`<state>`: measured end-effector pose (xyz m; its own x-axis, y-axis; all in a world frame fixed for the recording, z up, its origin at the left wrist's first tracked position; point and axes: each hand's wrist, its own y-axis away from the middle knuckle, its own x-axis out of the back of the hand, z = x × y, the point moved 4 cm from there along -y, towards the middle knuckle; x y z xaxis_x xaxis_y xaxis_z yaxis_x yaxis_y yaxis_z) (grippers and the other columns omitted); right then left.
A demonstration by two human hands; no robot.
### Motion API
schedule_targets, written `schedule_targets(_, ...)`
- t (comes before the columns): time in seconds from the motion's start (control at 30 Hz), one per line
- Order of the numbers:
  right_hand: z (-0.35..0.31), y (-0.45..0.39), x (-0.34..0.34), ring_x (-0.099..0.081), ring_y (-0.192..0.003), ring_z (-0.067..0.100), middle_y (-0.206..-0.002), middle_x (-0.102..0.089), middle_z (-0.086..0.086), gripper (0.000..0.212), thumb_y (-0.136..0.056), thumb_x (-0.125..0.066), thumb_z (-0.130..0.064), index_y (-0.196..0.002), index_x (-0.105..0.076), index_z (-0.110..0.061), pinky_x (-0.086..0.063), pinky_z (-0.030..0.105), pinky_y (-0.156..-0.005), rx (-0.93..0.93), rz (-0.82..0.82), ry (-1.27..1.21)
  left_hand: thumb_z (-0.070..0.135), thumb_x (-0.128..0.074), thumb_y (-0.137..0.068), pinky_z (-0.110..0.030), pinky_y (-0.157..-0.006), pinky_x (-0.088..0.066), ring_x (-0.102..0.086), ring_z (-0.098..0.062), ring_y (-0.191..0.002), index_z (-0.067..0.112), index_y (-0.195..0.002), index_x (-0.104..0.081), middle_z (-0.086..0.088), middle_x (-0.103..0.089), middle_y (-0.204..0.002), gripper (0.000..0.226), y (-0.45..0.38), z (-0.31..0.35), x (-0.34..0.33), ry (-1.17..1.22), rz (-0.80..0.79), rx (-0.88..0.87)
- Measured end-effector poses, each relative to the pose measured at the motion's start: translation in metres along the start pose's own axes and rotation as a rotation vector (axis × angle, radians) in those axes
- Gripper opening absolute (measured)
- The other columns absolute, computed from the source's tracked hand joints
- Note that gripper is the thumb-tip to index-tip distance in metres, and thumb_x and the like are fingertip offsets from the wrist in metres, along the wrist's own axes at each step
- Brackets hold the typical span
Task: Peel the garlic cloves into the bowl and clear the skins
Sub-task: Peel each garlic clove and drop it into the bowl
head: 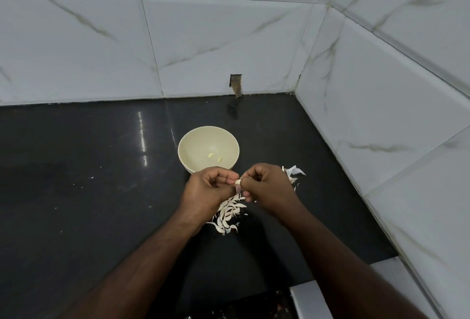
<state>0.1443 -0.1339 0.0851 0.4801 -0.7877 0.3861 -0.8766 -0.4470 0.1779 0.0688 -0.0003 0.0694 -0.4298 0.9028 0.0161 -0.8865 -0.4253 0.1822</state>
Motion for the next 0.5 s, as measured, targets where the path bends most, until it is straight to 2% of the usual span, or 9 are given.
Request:
schedule_targets(0.1,0.002,-0.001,0.001,-0.056,-0.052,0.021,-0.060,-0.065,0.015,0.007,-0.078,-0.064,-0.006,-0.075,-0.064,-0.001,-0.047,0.032,-0.053,-0.008,-0.023,-0.047,-0.009,-0.076,-0.080,-0.020,-0.069,-0.058,-0.071,-0.009,-0.072,0.006,-0.093,-0.075,-0.002,-0.076,-0.077,0.020,0.001,0.001,-0.001,0.063,-0.031,0.017)
schedule_targets(0.23,0.003,-0.001,0.001,-0.056,-0.051,0.019,-0.058,-0.064,0.009,0.016,-0.070,-0.061,-0.022,-0.073,-0.064,-0.006,-0.047,0.033,-0.053,0.007,-0.029,-0.027,-0.011,-0.073,-0.082,-0.020,-0.066,-0.057,-0.068,-0.009,-0.068,0.005,-0.094,-0.073,0.000,-0.073,-0.073,0.020,-0.001,-0.001,-0.003,0.137,-0.059,0.040)
schedule_targets(0.37,0.007,-0.001,0.004,-0.055,-0.052,0.010,-0.059,-0.065,0.002,0.015,-0.067,-0.058,-0.029,-0.069,-0.062,-0.015,-0.051,0.034,-0.058,0.031,0.003,0.141,-0.011,-0.068,-0.085,-0.024,-0.070,-0.059,-0.067,-0.013,-0.070,0.003,-0.096,-0.072,-0.004,-0.070,-0.073,0.018,-0.002,-0.004,-0.005,0.266,-0.060,0.087)
schedule_targets(0.5,0.020,-0.002,0.016,-0.059,-0.058,0.002,-0.067,-0.069,-0.005,0.010,-0.080,-0.062,-0.022,-0.070,-0.062,-0.021,-0.049,0.027,-0.061,0.018,0.050,0.326,-0.009,-0.064,-0.090,-0.023,-0.069,-0.059,-0.071,-0.017,-0.073,0.000,-0.100,-0.069,-0.010,-0.071,-0.082,0.014,-0.004,-0.005,-0.004,0.361,-0.043,0.125)
